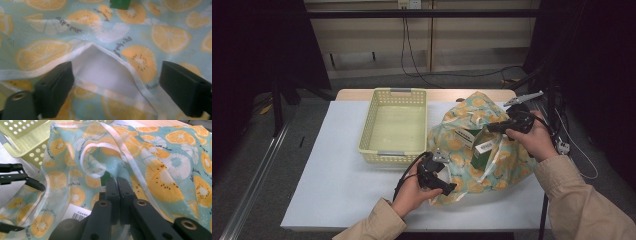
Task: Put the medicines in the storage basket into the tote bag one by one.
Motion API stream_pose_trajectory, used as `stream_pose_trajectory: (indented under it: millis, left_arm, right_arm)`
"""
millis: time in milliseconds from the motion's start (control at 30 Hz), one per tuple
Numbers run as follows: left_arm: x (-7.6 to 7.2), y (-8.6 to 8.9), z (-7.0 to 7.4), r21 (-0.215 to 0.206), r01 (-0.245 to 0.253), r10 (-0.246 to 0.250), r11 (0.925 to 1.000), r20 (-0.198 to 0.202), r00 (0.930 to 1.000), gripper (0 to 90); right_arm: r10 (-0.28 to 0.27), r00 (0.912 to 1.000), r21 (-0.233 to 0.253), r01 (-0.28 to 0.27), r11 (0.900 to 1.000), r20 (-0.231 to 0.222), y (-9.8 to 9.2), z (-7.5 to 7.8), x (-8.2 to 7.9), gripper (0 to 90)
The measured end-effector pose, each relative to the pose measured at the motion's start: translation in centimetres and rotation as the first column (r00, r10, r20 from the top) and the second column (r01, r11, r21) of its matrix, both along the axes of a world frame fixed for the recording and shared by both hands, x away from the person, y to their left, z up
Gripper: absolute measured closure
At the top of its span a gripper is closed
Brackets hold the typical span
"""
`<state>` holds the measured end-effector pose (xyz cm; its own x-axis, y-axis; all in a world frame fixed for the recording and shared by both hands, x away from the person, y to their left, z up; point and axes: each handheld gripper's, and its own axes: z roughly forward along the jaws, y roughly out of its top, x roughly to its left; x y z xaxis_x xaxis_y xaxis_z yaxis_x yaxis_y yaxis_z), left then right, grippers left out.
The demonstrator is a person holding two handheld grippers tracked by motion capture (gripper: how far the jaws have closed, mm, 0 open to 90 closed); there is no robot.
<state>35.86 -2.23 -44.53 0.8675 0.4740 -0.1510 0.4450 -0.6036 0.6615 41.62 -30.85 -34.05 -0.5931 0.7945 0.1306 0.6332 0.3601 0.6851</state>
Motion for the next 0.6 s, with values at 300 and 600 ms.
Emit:
stream_pose_trajectory:
  millis: [300,600]
  left_arm:
    - [0.8,-1.7,-0.3,-0.012,-0.035,0.034,0.9993,-0.011,0.9993,46.4]
    - [1.8,-2.4,0.2,-0.028,-0.028,0.028,0.9992,-0.028,0.9992,90.0]
  right_arm:
    - [0.002,1.0000,0.005,-0.002,1.000,-0.001,0.0,-0.2,0.0,89.0]
    - [-0.001,1.0000,0.009,0.001,1.000,-0.001,-0.2,-0.2,0.0,89.0]
